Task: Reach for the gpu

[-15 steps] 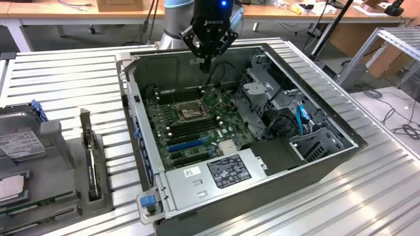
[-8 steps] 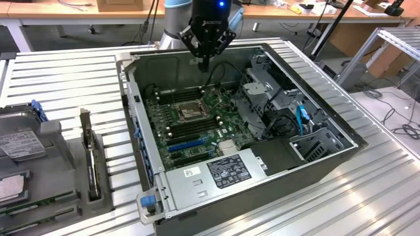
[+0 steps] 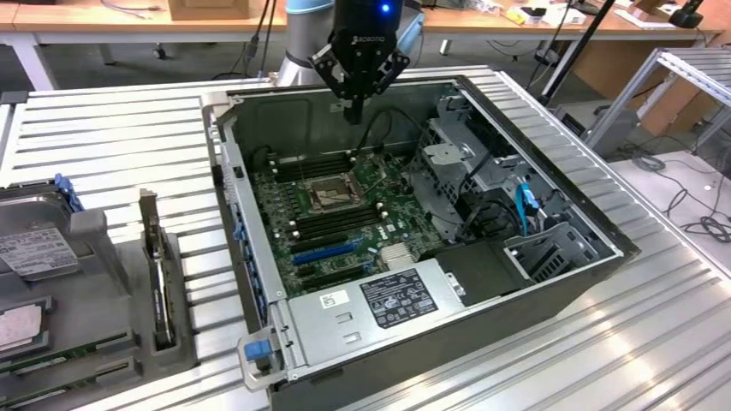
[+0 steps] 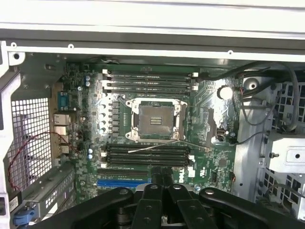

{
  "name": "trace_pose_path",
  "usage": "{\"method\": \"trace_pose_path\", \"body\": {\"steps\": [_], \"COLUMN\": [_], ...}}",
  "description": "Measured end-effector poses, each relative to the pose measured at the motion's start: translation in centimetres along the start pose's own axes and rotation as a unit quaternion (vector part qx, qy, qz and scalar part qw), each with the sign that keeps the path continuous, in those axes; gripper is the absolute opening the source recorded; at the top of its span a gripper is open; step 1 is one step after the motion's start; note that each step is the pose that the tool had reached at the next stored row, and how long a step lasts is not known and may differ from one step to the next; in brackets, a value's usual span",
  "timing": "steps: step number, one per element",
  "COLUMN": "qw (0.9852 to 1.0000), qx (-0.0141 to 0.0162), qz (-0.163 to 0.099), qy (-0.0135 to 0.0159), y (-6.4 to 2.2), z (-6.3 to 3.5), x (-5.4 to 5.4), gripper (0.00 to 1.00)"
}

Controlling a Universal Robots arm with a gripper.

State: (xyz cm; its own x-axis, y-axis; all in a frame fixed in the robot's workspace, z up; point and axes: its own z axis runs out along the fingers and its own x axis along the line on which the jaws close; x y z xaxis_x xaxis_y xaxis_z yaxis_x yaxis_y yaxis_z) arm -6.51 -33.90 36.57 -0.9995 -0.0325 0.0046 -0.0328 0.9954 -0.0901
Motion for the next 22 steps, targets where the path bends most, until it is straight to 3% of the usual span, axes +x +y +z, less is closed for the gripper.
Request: {"method": "trace_pose_path", "body": {"steps": [10,13,15,18,22], "qw": [1.0000,1.0000,0.9999,0.9997,0.9984], "qx": [-0.0008,-0.0009,-0.0009,-0.0007,-0.0002], "qz": [0.000,-0.001,-0.006,-0.023,-0.057], "qy": [0.0012,0.0037,0.0084,0.0081,0.0055], "y": [-0.17,-0.17,-0.15,-0.13,-0.10], "z": [0.10,0.26,0.67,0.91,1.15], "x": [-0.6,-1.0,-1.5,-1.6,-1.7], "gripper": [0.11,0.11,0.11,0.11,0.11]}}
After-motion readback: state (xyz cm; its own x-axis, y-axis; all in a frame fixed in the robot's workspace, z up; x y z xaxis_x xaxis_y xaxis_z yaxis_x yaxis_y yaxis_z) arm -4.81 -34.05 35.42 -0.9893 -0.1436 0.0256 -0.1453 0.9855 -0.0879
